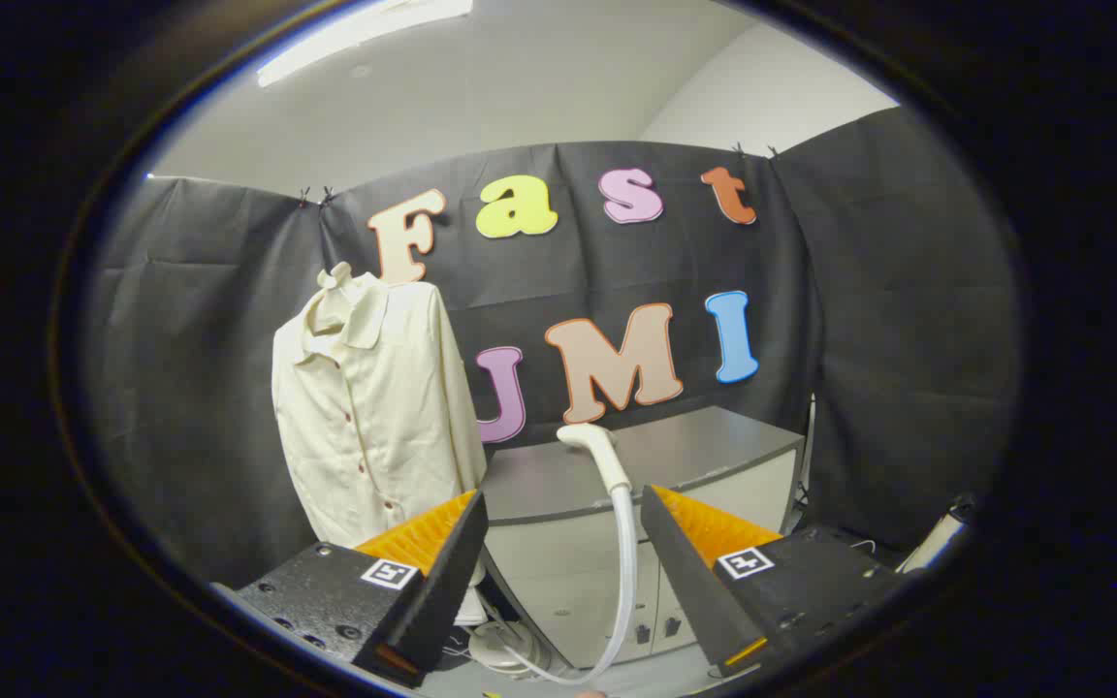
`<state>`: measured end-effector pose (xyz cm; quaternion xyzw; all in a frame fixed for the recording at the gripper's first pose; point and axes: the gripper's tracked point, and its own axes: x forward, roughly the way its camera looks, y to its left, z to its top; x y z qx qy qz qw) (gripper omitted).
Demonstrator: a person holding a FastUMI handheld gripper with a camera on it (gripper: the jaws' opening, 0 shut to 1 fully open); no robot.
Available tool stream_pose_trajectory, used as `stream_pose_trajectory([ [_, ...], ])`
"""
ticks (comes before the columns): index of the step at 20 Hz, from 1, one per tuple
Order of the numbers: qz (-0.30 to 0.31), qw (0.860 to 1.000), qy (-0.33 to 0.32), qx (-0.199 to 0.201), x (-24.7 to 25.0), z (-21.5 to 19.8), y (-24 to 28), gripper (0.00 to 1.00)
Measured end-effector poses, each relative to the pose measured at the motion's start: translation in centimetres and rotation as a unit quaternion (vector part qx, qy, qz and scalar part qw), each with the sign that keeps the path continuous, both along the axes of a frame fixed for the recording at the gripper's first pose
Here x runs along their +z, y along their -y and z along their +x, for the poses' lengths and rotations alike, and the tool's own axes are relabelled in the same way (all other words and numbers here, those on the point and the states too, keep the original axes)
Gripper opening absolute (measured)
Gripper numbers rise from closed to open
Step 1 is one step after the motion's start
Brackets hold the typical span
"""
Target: Iron the clothes twice with a garment steamer, once on the left side and once on the right side.
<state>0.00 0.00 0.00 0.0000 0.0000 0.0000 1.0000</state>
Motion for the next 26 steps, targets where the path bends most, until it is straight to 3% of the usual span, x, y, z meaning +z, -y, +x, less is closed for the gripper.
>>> stream_pose_trajectory([
  [14, -0.008, 1.0, -0.013, 0.004, -0.4, 1.7, 2.3, 0.97],
  [26, -0.021, 0.999, -0.021, 0.046, 2.5, 9.8, 3.4, 0.96],
])
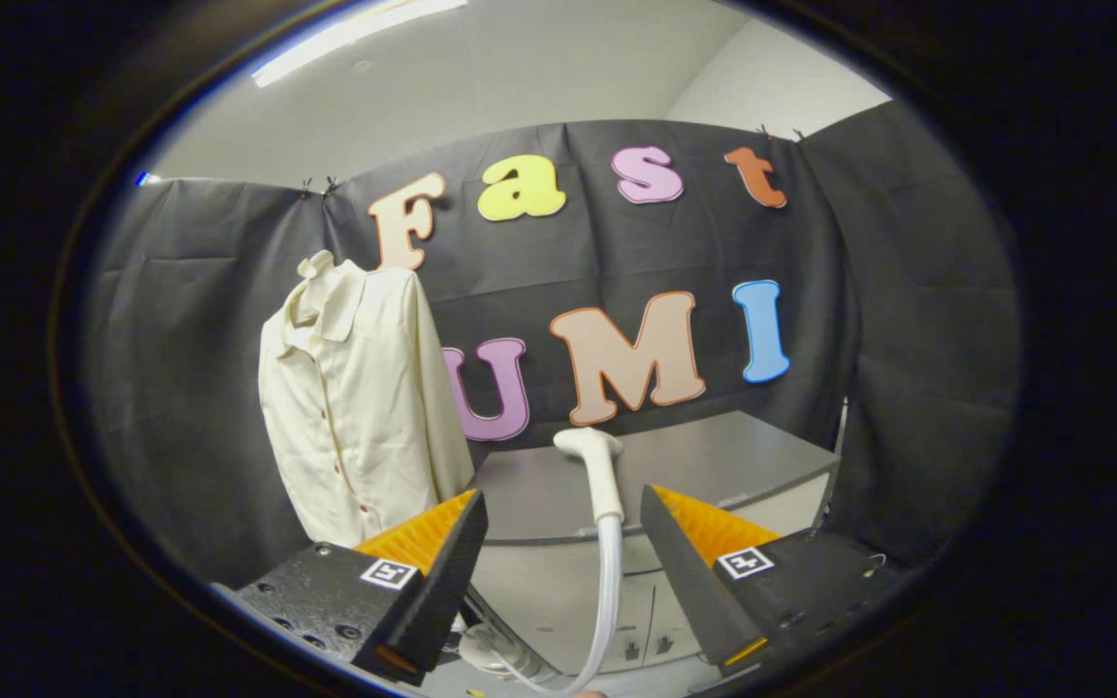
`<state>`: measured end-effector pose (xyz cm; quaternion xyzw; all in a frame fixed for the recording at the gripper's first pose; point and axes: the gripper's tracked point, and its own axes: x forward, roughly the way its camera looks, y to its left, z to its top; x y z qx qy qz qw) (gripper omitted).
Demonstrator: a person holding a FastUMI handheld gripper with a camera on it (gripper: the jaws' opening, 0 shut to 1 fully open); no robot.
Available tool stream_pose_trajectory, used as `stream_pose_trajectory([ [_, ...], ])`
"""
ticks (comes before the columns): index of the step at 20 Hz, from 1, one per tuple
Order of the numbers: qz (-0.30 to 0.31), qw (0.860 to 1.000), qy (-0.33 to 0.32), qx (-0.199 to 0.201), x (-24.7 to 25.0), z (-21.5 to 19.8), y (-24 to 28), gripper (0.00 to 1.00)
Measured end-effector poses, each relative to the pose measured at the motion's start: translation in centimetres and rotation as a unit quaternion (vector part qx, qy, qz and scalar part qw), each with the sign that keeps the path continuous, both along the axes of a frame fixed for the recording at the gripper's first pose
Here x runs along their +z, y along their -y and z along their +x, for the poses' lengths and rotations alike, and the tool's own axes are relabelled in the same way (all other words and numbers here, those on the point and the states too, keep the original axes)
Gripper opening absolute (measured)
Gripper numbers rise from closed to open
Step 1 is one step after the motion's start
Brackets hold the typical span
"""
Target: Iron the clothes twice with a garment steamer, once on the left side and once on the right side.
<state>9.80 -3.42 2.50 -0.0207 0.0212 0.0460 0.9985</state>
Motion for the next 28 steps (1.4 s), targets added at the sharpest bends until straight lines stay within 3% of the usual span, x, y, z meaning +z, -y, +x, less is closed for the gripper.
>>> stream_pose_trajectory([
  [10, -0.023, 0.998, -0.066, 0.01, 2.9, 14.7, 0.0, 0.97],
  [18, -0.052, 0.984, -0.17, 0.008, 0.0, 25.6, 1.2, 0.97],
  [23, -0.069, 0.963, -0.262, -0.009, -2.7, 28.4, 2.3, 0.98],
  [26, -0.059, 0.957, -0.282, -0.011, -3.0, 29.4, 2.4, 0.97],
  [28, -0.052, 0.952, -0.3, -0.013, -3.6, 30.3, 2.0, 0.86],
])
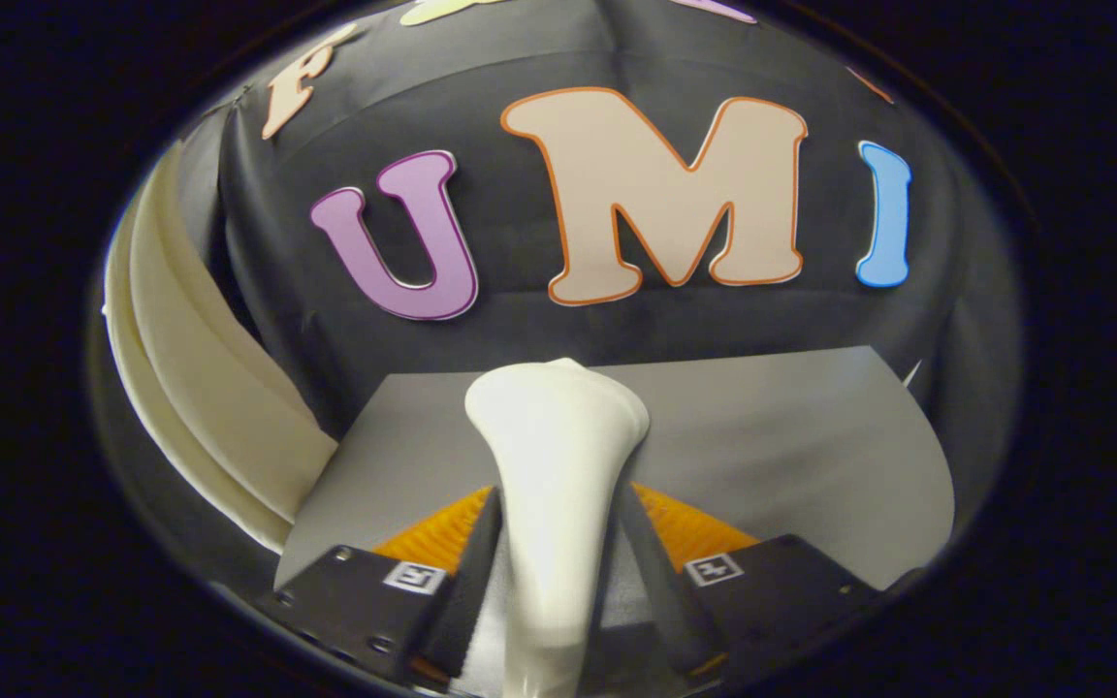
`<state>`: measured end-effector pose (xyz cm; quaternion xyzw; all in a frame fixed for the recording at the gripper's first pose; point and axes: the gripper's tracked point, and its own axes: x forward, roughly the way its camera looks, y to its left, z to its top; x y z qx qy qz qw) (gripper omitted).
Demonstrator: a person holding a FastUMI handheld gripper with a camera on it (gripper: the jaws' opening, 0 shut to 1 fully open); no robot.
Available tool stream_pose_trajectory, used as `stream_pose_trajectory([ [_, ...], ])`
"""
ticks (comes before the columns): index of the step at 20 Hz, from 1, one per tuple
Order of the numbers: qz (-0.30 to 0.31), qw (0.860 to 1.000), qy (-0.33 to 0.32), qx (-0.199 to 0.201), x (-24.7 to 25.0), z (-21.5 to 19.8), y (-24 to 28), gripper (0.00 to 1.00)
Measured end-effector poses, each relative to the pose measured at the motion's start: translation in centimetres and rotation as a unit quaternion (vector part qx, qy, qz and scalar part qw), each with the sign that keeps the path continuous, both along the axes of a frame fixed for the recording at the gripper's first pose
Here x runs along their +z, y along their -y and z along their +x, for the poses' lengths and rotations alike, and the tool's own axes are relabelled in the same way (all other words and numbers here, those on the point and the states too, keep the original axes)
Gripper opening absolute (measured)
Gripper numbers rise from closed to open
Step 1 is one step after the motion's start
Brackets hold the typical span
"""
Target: Iron the clothes twice with a garment steamer, once on the left side and once on the right side.
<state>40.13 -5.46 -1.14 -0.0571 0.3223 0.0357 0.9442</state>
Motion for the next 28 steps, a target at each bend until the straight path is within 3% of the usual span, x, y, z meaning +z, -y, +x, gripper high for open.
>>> stream_pose_trajectory([
  [3, -0.013, 1.0, 0.007, 0.005, 0.0, -0.3, 0.1, 0.61],
  [6, -0.001, 0.999, 0.044, 0.009, 1.1, -1.1, -0.2, 0.53],
  [10, -0.002, 0.991, 0.128, 0.027, 3.1, -3.2, -1.1, 0.51],
  [19, 0.01, 0.975, 0.223, -0.01, 3.6, -13.5, -4.5, 0.5],
  [28, -0.003, 0.958, 0.287, -0.01, 8.8, -24.1, -15.1, 0.5],
])
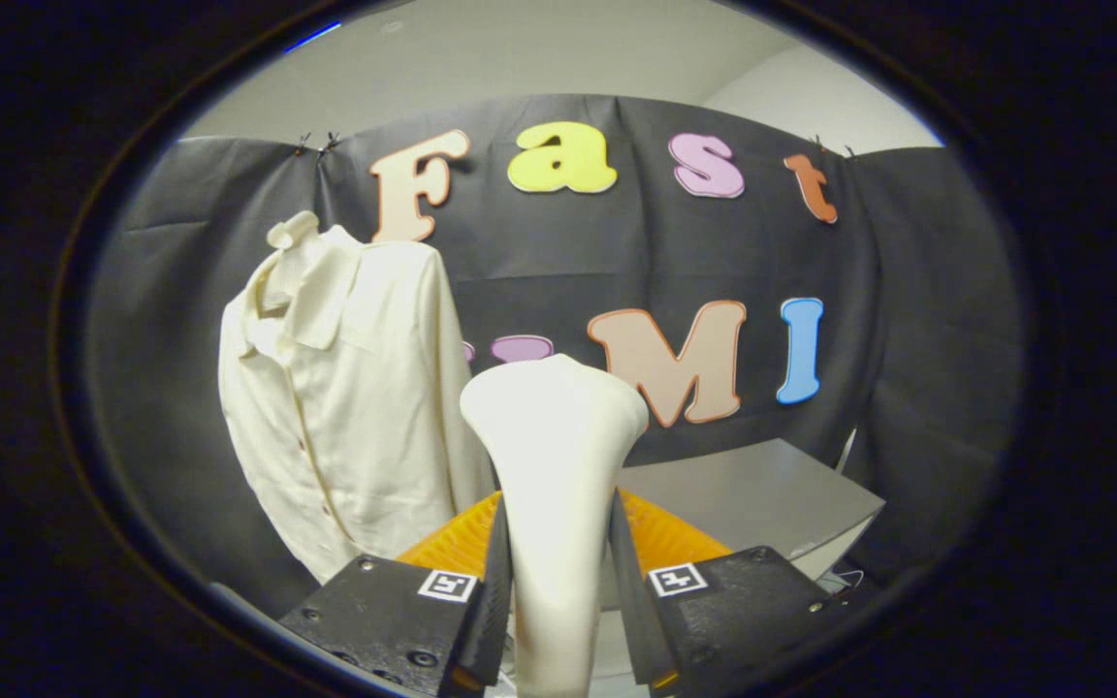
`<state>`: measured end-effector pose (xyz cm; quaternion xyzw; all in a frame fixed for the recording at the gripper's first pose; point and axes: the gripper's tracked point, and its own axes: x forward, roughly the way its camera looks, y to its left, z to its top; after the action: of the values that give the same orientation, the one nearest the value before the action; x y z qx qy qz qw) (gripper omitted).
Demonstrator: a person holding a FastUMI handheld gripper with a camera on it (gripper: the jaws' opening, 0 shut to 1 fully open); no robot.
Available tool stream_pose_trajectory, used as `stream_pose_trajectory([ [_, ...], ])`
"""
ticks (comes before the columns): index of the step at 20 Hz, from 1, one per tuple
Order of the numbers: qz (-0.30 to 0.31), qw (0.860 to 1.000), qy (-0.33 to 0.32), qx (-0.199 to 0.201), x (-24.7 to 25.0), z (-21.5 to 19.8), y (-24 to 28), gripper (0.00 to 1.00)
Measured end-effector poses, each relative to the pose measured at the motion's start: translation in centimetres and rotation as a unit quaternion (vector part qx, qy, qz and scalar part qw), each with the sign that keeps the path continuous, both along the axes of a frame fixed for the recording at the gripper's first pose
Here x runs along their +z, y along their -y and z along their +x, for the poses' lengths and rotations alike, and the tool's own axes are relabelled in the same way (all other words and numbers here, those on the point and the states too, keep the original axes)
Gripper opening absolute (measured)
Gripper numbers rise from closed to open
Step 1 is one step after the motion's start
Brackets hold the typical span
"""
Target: Iron the clothes twice with a garment steamer, once on the left side and once on the right side.
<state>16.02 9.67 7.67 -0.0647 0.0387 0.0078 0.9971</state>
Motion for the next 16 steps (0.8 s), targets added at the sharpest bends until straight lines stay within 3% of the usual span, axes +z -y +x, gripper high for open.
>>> stream_pose_trajectory([
  [3, 0.002, 0.999, 0.03, -0.015, 1.6, -3.0, -4.1, 0.5],
  [9, 0.02, 0.998, 0.052, 0.002, 1.7, -5.9, -13.5, 0.5],
  [16, 0.025, 0.997, 0.057, 0.054, -0.1, -5.9, -25.2, 0.5],
])
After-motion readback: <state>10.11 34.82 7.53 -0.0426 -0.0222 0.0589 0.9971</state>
